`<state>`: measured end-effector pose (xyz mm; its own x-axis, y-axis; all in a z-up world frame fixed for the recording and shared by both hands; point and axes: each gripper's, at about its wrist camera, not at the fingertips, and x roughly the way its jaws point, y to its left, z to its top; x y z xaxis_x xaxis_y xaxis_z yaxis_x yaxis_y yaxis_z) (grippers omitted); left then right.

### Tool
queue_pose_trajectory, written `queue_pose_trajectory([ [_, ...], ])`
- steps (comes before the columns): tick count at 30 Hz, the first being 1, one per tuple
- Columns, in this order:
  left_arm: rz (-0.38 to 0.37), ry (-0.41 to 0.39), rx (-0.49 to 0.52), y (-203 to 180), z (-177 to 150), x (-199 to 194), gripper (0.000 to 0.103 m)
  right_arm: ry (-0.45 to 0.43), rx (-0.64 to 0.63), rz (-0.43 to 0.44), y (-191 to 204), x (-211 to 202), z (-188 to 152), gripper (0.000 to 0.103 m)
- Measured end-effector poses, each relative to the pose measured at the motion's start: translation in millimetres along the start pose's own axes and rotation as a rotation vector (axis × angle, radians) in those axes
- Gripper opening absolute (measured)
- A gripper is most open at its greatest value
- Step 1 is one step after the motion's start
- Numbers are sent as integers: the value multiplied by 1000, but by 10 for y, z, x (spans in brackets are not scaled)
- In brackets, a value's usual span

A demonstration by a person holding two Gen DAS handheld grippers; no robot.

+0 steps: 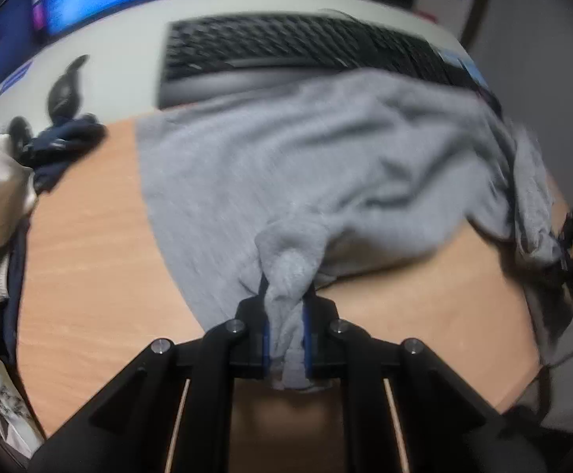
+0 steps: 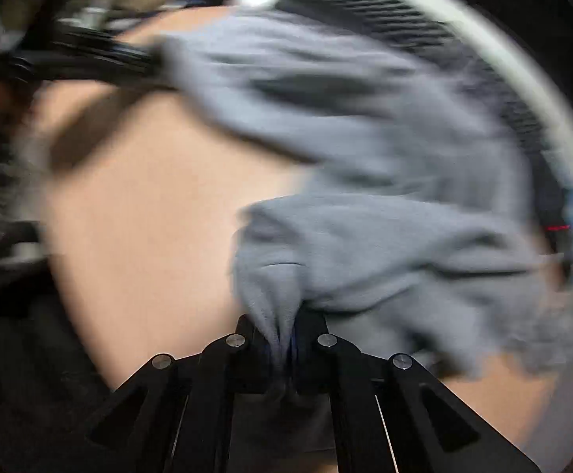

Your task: Fold clothes

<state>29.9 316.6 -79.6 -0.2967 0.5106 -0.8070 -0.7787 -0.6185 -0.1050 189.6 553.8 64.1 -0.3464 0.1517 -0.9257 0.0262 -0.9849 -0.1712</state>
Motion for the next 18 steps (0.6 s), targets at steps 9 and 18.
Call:
queue_pose_trajectory([
  [9, -86, -31, -10, 442, 409, -746, 11, -53, 26, 6, -340, -633, -67, 4],
  [18, 83, 121, 23, 656, 1342, -81, 12, 111, 24, -211, -1477, 388, 824, 4],
])
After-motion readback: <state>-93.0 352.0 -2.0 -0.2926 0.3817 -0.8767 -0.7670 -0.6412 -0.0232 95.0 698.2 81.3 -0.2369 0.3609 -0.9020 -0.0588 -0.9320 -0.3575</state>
